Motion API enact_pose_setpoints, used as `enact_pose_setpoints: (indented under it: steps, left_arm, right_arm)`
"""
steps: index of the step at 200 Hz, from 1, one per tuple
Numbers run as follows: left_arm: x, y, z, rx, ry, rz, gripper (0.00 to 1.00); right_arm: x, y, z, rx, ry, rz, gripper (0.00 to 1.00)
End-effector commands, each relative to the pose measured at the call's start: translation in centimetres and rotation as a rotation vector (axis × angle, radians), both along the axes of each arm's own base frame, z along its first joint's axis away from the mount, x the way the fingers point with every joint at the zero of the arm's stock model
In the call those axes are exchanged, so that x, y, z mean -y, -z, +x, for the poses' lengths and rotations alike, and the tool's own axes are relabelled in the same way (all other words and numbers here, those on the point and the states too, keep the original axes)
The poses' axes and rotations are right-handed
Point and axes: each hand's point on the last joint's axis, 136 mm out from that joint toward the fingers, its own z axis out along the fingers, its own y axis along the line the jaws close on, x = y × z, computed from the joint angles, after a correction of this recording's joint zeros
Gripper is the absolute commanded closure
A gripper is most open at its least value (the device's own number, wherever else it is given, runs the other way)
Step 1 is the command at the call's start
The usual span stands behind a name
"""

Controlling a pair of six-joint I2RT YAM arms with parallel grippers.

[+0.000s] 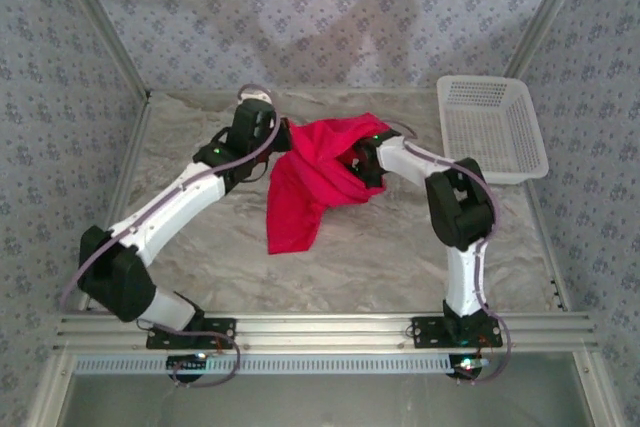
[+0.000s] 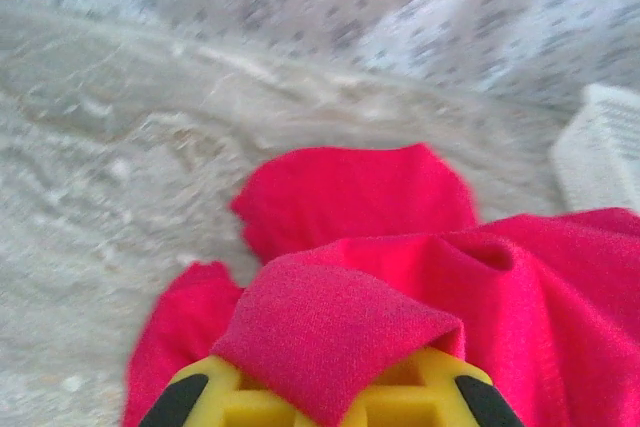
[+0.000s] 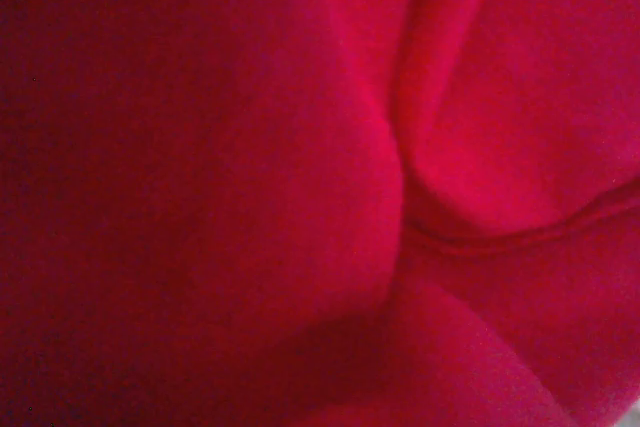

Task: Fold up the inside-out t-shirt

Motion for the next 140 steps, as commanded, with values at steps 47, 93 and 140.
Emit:
enact_pose_setpoints:
  steps: [47,93,140]
  left_arm:
    - [-2.4,13.9,5.2,-0.388,-0.001,0.036,1.00]
    - [-2.7,19.4,2.8,-0.517,-0.030,-0.005,1.00]
    - [-3.9,23.2,-0.6,-0.615,-0.047,0.017,1.00]
  right_arm:
    - [-2.5,-19.2,-4.8,0.260,-0.170,0.427,1.00]
    - [-1.5,-29.8,-2.3,0.508,-0.089,0.606,1.00]
    - [-3.3,-34.1,-0.8,0.512,-0.131,0.787,1.00]
